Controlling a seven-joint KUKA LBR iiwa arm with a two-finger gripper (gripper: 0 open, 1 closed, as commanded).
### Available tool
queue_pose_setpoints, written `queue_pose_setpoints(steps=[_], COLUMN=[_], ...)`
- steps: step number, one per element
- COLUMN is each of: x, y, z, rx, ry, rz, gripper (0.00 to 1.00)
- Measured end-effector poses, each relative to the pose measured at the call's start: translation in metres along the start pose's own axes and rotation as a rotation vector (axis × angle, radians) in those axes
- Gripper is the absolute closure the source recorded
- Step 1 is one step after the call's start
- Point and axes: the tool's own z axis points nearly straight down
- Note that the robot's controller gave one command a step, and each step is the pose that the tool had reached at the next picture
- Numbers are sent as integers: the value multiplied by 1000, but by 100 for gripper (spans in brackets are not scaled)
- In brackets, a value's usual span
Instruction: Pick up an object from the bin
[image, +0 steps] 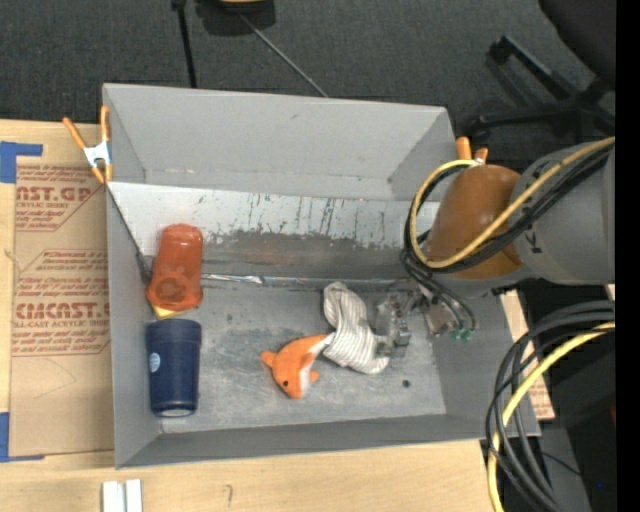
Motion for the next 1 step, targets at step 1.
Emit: queue_pose_setpoints(steps=[1], x=[-13], y=[3], z=[-209], rx=[0], ry=[1], rz=[29], gripper=[100])
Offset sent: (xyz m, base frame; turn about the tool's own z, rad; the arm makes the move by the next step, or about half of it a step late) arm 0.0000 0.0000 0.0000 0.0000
